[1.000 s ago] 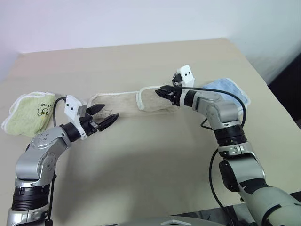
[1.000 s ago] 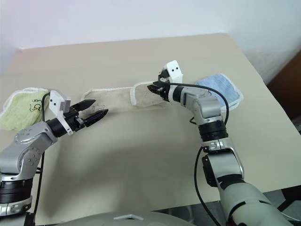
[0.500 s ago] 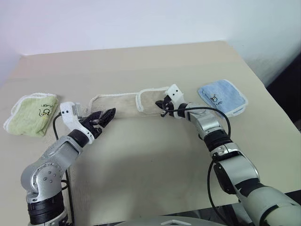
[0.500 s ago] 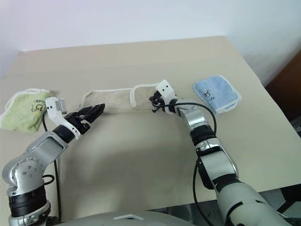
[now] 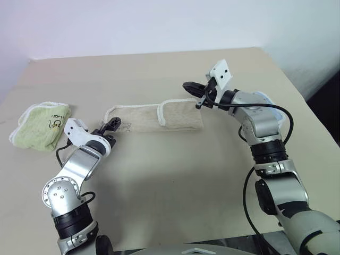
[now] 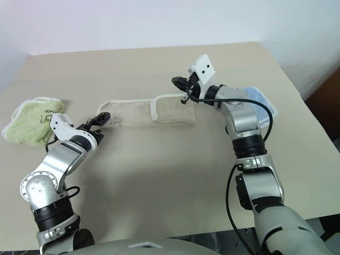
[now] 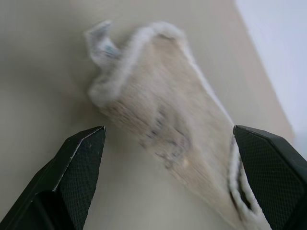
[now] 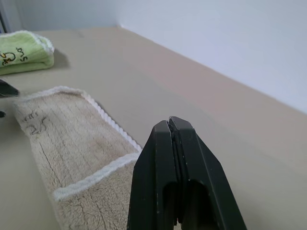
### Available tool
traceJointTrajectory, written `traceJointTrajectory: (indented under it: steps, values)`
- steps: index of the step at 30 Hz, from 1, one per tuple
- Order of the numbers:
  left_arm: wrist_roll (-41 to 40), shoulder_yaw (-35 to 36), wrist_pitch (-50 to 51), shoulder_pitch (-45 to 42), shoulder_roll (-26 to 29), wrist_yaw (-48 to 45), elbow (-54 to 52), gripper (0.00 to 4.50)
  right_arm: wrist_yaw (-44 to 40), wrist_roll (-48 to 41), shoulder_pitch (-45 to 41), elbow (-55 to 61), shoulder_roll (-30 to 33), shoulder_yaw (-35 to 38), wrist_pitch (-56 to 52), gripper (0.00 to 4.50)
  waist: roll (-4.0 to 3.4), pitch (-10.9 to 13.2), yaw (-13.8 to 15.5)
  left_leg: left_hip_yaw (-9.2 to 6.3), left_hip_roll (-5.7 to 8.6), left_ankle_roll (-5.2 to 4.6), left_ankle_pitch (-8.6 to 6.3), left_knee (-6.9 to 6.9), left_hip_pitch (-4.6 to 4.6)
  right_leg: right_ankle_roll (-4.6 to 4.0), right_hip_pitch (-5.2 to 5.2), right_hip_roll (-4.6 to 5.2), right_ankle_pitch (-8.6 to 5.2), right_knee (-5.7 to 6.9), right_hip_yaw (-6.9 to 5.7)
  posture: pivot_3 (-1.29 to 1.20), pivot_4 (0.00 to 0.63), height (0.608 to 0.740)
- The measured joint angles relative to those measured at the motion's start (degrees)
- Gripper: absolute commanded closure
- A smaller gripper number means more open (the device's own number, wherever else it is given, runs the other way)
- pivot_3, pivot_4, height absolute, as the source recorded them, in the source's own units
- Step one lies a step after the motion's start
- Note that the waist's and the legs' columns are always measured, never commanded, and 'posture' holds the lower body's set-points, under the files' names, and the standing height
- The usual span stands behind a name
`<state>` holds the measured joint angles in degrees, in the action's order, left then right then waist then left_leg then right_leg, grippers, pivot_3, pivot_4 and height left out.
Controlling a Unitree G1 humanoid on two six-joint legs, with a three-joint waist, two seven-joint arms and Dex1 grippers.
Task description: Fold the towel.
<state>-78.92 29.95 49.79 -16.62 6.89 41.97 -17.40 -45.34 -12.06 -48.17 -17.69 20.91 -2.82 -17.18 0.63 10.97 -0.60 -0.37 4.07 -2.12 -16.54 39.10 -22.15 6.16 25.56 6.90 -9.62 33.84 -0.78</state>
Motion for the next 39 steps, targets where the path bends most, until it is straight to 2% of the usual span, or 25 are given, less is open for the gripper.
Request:
traceJointTrajectory:
  steps: [5, 9, 13, 17, 21, 23, 25, 27, 35, 39]
  values:
    - [0.5, -0.6, -2.0, -4.3, 0.2, 3.0, 6.1, 0.02, 1.1, -0.1, 0.0, 0.7, 0.4, 0.9, -0.9, 4.5, -0.04, 0.0, 0.2, -0.02, 0.0, 0.01, 0.03, 0.0, 0.16, 0.0, -0.16, 0.0, 0.0, 0.01, -0.03, 0.0, 0.15, 0.728]
    - [1.9, -1.0, -3.1, -10.1, 1.2, 0.7, 14.9, 0.02, 2.1, -0.4, 1.9, 3.9, 0.6, 1.3, -2.2, 4.5, -0.07, 0.0, 1.3, -0.12, -0.1, 0.15, -0.02, -0.01, 0.73, 0.0, -0.87, -0.08, -0.03, -0.28, -0.17, 0.0, 0.15, 0.728]
    - [2.5, -0.9, -3.9, -13.5, 1.9, -1.8, 20.7, 0.02, 2.5, -0.8, 3.7, 7.7, 0.6, 1.4, -4.1, 4.5, -0.13, -0.1, 1.5, -0.23, -0.15, 0.17, -0.04, 0.0, 0.77, -0.02, -1.16, -0.07, 0.0, -0.63, -0.37, 0.0, 0.15, 0.728]
    - [3.3, -0.6, -4.1, -16.0, 1.9, -3.5, 24.9, 0.88, 2.8, -1.7, 6.1, 11.2, 0.7, 1.2, -6.3, 4.5, -0.14, -0.1, 1.7, -0.34, -0.13, 0.19, -0.03, 0.0, 0.7, 0.13, -1.12, -0.06, 0.08, -0.64, -0.47, 0.0, 0.15, 0.728]
    - [4.2, -0.6, -4.2, -16.1, 1.3, -5.0, 25.6, 2.24, 0.4, -2.9, 11.6, 16.1, 3.7, 0.8, -10.2, 4.5, -0.13, -0.1, 2.3, -0.45, -0.05, 0.14, -0.08, -0.08, 0.47, 0.13, -0.94, -0.01, 0.08, -0.7, -0.56, 0.0, 0.15, 0.728]
    - [4.6, -0.5, -4.2, -16.0, 1.3, -5.7, 25.8, 3.0, -0.8, -3.0, 14.4, 17.7, 5.4, 0.2, -11.2, 4.5, -0.13, -0.1, 2.4, -0.45, -0.02, 0.13, -0.08, -0.09, 0.07, 0.13, -0.57, 0.0, 0.08, -0.71, -0.55, 0.0, 0.15, 0.728]
    - [4.8, 0.1, -4.3, -16.0, 1.6, -6.1, 26.0, 3.69, -1.4, -3.1, 15.9, 18.6, 5.9, -0.1, -12.2, 4.5, -0.1, -0.1, 2.4, -0.44, -0.01, 0.37, 0.1, -0.08, -0.33, 0.13, -0.12, -0.01, 0.1, -0.68, -0.53, 0.0, 0.15, 0.728]
    - [4.9, 0.6, -4.6, -16.0, 2.5, -6.8, 26.5, 4.41, -1.4, -3.5, 16.4, 19.1, 6.5, -0.1, -12.9, 4.5, -0.09, 0.0, 2.1, -0.44, -0.03, 0.35, 0.16, -0.16, -0.34, 0.13, -0.07, -0.02, 0.1, -0.68, -0.54, 0.0, 0.15, 0.728]
    - [7.4, 5.9, -8.1, -19.5, 15.7, -14.9, 28.7, 4.48, -0.6, -4.0, 18.1, 20.3, 8.5, 1.3, -14.6, 4.5, 0.03, 0.0, 1.2, -0.49, -0.05, 0.25, -0.05, -0.19, -0.33, 0.13, -0.09, -0.03, 0.09, -0.71, -0.6, 0.0, 0.15, 0.728]
    - [9.7, 4.7, -8.0, -21.6, 20.0, -21.9, 27.0, 4.48, -0.3, -4.0, 18.1, 20.2, 8.7, 1.3, -14.5, 4.5, 0.07, 0.1, 1.4, -0.53, 0.0, 0.25, -0.05, -0.17, -0.34, 0.13, -0.16, 0.0, 0.09, -0.75, -0.65, 0.0, 0.15, 0.728]
